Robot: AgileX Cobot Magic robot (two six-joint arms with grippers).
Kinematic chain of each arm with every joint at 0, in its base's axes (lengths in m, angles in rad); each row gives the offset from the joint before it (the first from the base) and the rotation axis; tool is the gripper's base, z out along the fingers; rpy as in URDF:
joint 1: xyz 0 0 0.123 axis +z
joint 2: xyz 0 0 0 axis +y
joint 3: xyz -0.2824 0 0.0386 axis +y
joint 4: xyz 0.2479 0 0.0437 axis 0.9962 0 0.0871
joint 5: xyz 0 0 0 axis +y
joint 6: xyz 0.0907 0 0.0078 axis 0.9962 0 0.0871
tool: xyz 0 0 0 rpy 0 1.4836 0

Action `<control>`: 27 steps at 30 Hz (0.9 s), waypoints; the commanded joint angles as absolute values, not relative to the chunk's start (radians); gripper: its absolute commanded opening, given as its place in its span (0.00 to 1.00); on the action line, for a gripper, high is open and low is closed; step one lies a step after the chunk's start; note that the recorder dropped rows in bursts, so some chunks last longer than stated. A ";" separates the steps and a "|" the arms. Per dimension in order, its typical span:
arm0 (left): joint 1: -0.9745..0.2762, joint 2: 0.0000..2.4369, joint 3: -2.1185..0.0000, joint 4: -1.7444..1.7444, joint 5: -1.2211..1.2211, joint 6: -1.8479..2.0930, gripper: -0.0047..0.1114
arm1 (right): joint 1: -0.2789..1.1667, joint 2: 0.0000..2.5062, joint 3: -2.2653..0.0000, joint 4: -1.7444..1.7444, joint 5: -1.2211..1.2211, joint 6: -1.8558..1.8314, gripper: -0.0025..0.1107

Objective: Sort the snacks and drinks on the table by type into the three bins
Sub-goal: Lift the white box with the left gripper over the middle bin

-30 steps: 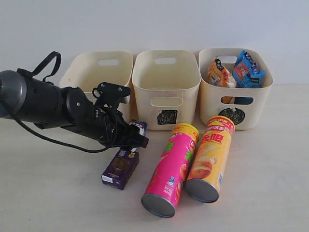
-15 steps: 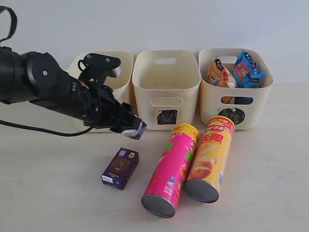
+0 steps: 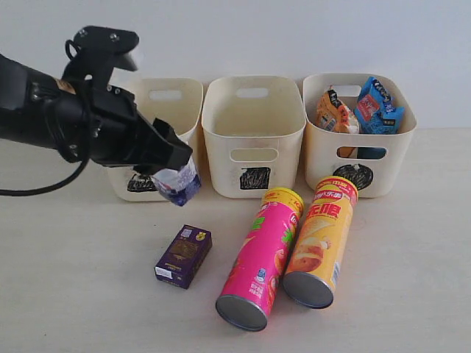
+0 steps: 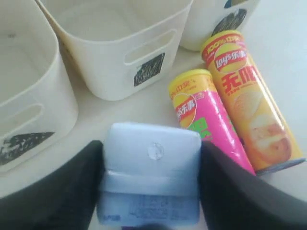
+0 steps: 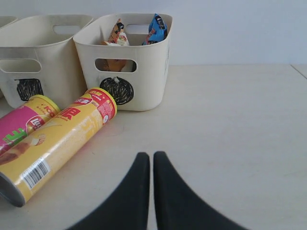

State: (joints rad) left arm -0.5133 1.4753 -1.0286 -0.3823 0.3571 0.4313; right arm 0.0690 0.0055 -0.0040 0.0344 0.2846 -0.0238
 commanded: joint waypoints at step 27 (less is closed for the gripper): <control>-0.520 1.732 -1.324 -0.377 0.000 0.488 0.07 | 0.069 0.000 0.000 0.034 0.275 -0.028 0.02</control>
